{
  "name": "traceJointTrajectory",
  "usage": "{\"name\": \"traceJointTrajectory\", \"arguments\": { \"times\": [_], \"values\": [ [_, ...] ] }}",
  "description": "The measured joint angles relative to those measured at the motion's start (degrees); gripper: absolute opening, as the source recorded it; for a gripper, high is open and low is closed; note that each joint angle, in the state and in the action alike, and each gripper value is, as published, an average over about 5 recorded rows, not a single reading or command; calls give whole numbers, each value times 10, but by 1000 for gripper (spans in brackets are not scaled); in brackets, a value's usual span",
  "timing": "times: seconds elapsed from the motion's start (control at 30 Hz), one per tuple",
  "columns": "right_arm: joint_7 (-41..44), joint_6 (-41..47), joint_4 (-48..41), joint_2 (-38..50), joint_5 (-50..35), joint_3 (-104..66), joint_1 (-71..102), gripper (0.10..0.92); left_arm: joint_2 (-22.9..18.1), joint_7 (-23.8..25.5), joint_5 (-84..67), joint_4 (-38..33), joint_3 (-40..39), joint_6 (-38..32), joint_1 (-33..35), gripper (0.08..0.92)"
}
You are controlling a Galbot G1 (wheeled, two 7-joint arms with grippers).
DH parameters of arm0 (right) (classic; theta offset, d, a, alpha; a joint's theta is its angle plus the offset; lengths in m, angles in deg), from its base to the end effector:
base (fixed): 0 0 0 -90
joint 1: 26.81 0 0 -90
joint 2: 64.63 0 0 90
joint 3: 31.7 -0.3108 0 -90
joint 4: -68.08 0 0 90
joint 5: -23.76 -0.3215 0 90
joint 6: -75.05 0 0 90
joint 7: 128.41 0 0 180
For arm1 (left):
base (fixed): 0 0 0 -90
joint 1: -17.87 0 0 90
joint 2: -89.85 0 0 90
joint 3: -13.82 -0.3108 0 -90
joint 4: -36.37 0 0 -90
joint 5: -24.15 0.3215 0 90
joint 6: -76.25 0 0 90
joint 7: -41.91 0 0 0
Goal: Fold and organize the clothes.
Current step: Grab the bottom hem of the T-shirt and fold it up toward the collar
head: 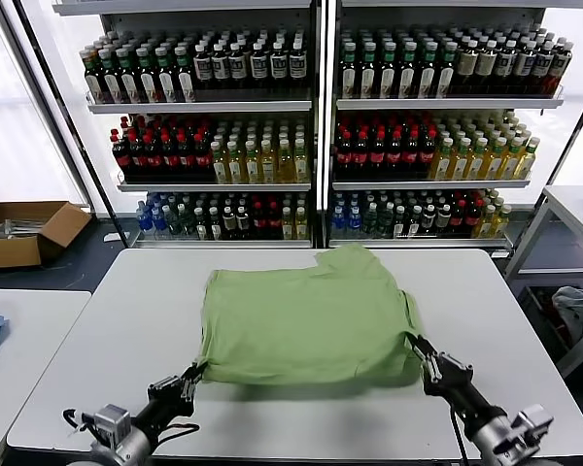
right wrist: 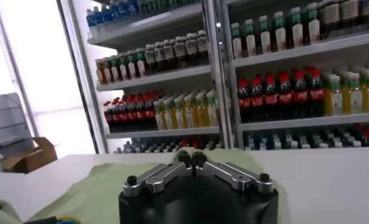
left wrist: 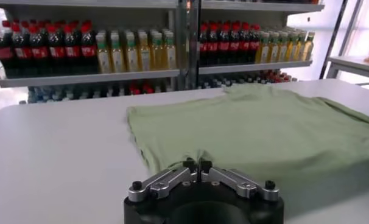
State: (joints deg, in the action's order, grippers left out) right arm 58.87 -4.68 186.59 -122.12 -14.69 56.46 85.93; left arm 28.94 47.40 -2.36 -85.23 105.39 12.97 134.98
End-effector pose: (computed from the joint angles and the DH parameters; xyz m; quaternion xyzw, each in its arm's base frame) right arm 0.2110 -0.0922 -0.2270 0.1869 -0.9777 -0.0647 0.0701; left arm 0.1886 0.0758 -0.2322 -0.1617 -0.9628 -0.0147 0.2161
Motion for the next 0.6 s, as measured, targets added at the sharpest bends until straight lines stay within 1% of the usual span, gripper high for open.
{"name": "traceJointTrajectory", "arguments": {
  "times": [0.07, 0.13, 0.3, 0.4, 0.6],
  "values": [
    [-5, 5, -27, 0, 3, 21, -31, 111, 5, 0, -8, 19, -6, 2, -23, 90],
    [-9, 10, -55, -1, 9, 43, -61, 137, 7, 1, -14, 40, -14, 4, -46, 90],
    [-21, 22, -116, -6, 27, 90, -124, 276, 6, 2, -24, 90, -34, 12, -94, 110],
    [-28, 30, -136, -5, 32, 106, -147, 362, -1, 0, -25, 111, -42, 16, -114, 177],
    [-42, 45, -145, 4, 36, 115, -163, 536, -6, -6, -25, 129, -42, 20, -130, 350]
  ]
}}
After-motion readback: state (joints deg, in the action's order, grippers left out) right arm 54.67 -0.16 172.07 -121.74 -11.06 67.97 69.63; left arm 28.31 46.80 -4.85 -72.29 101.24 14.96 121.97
